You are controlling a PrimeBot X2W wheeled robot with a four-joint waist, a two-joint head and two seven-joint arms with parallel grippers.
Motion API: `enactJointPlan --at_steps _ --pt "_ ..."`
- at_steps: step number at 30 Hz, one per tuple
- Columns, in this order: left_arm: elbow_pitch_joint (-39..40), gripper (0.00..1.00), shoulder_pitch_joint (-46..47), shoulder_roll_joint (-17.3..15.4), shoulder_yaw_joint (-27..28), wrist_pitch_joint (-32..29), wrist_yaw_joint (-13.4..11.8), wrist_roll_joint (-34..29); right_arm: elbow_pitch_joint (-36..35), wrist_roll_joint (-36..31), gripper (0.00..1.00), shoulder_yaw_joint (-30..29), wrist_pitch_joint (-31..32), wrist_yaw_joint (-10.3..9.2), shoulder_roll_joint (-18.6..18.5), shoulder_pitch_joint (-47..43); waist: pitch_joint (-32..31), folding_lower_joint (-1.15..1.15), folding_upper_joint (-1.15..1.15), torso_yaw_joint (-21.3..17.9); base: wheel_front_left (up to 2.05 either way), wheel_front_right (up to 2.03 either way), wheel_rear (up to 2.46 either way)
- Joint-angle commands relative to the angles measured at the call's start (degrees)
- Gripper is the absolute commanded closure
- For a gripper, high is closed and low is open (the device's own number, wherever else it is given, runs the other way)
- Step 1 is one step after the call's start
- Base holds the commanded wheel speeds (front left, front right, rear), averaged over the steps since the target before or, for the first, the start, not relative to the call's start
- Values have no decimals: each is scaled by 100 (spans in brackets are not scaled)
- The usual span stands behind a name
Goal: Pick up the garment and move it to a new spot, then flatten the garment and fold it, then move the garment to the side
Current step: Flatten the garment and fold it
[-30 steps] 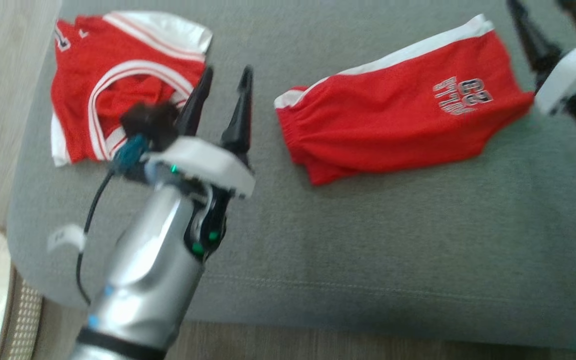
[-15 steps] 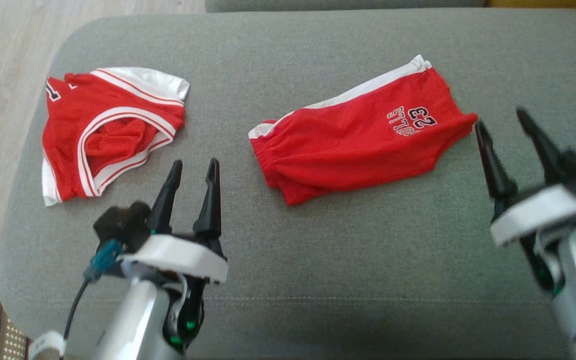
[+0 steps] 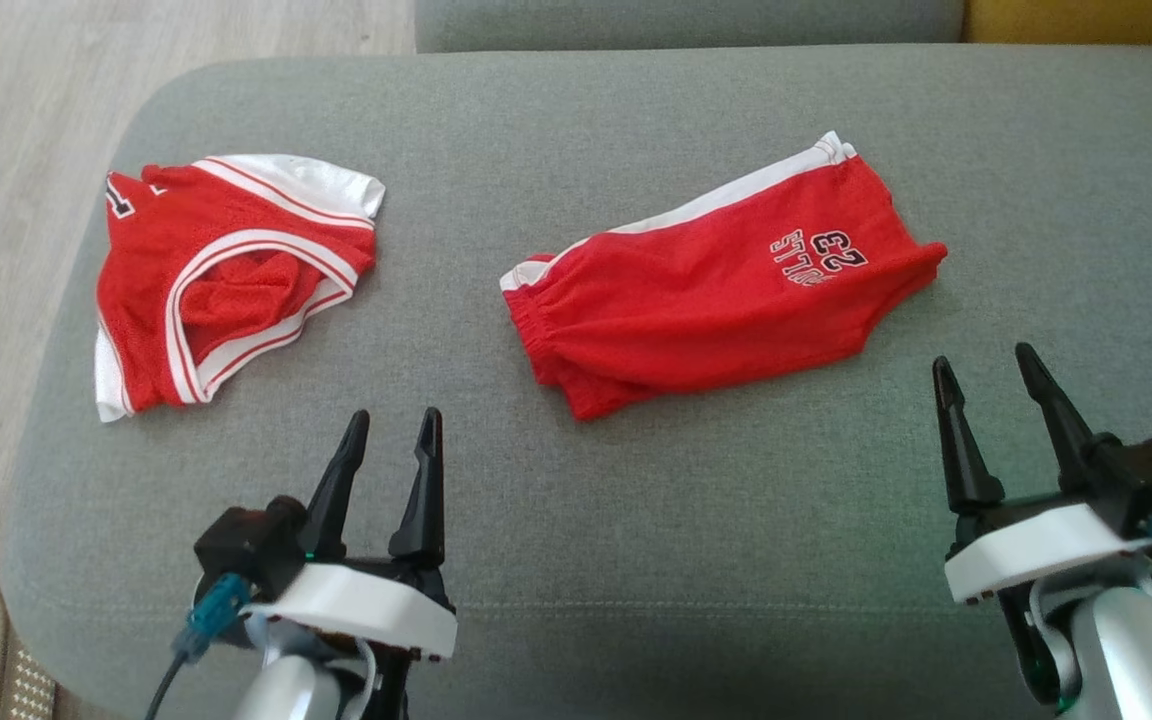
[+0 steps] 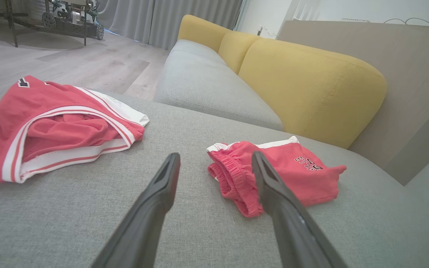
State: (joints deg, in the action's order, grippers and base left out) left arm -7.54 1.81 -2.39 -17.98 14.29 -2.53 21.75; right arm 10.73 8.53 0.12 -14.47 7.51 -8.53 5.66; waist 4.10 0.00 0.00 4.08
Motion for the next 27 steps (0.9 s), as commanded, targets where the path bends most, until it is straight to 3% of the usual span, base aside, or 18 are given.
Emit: enactJointPlan --at_steps 1,14,20,27 --pt "223 0 136 -49 128 71 -30 -23 -154 -60 0 43 -52 -2 20 75 -27 0 0 15 0 0 0" --pt "282 0 208 -49 88 71 -76 -33 74 83 0 -41 -52 -2 80 101 66 0 0 98 0 0 0" --pt "262 0 300 -49 -47 71 -100 -11 584 1119 0 -163 200 -2 242 522 295 0 0 212 0 0 0" --pt "253 0 492 -49 -285 71 -169 53 1222 2666 0 -617 1120 -2 368 1360 650 0 0 458 0 0 0"
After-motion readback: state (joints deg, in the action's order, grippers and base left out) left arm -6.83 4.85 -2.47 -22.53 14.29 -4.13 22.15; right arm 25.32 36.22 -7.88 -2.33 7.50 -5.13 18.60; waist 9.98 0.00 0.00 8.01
